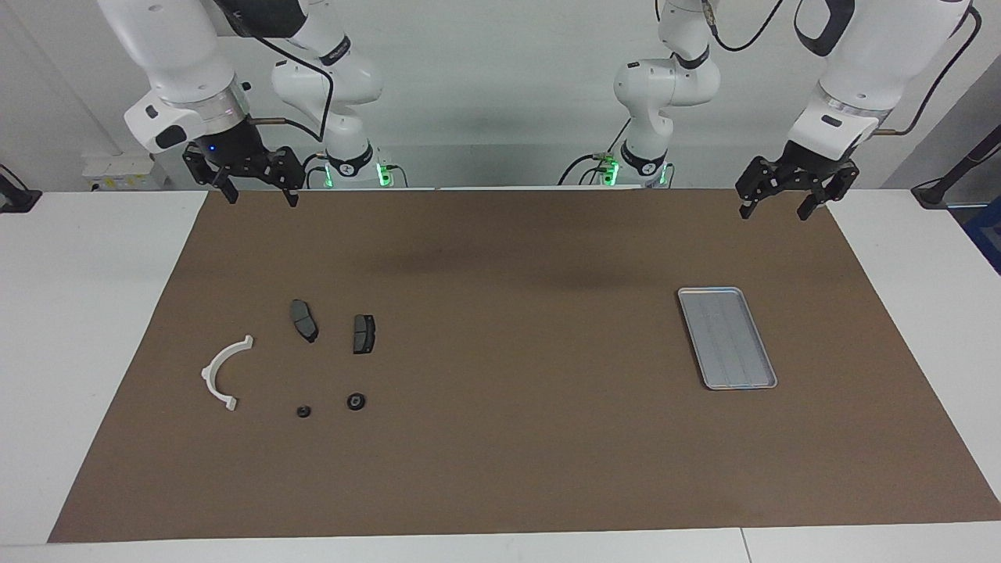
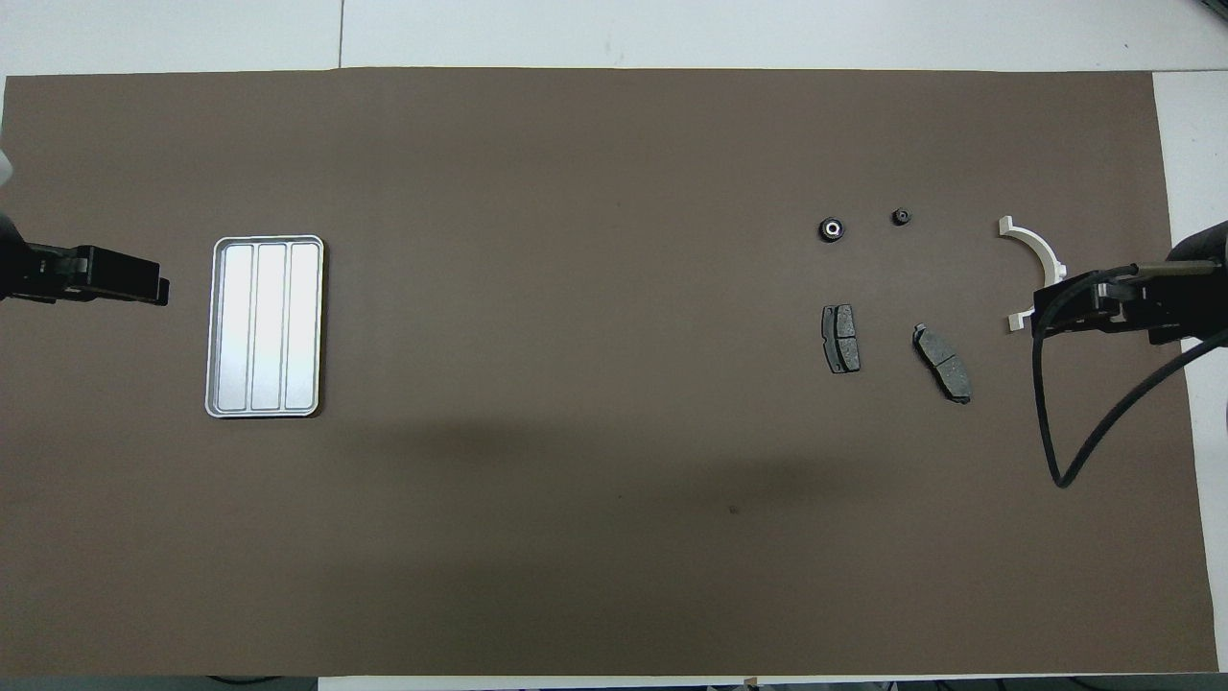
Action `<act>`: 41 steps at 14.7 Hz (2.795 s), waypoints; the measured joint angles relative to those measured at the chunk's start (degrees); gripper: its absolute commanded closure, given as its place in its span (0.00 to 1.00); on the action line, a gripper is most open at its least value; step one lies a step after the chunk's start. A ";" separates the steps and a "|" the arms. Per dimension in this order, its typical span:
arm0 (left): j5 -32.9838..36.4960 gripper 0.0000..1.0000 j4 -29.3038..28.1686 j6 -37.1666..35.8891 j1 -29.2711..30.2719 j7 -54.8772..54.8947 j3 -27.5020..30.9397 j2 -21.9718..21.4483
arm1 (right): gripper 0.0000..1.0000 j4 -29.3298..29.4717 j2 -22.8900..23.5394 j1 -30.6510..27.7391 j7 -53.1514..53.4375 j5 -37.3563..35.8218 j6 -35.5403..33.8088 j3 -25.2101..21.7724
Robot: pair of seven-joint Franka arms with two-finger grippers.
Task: Pick bearing gear from pile to tray
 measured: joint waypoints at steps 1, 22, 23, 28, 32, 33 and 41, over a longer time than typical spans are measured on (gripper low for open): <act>0.00 0.00 0.00 0.08 0.00 0.00 -0.01 0.00 | 0.00 0.00 0.00 0.00 0.00 0.00 0.00 0.00; 0.00 0.00 -0.41 0.36 -0.86 -0.04 -0.58 0.00 | 0.00 -3.34 -0.70 0.68 -0.18 0.03 6.21 0.10; 0.00 0.00 -0.44 0.33 -0.86 -0.04 -0.58 0.00 | 0.00 -5.76 -0.32 1.00 -0.18 0.04 9.81 0.15; 0.00 0.00 -0.49 0.32 -0.84 -0.05 -0.50 0.00 | 0.00 -12.14 9.54 3.58 5.96 0.04 27.69 0.22; 0.00 0.00 -0.49 0.32 -0.83 -0.05 -0.45 0.00 | 0.00 -11.54 19.86 4.33 9.16 0.03 38.12 0.22; 0.00 0.00 -0.49 0.32 -0.83 -0.05 -0.45 0.00 | 0.00 -10.92 21.93 4.33 9.38 0.03 39.65 0.22; 0.00 0.00 -0.49 0.32 -0.83 -0.05 -0.45 0.00 | 0.00 3.40 38.56 5.99 19.25 0.03 40.31 0.20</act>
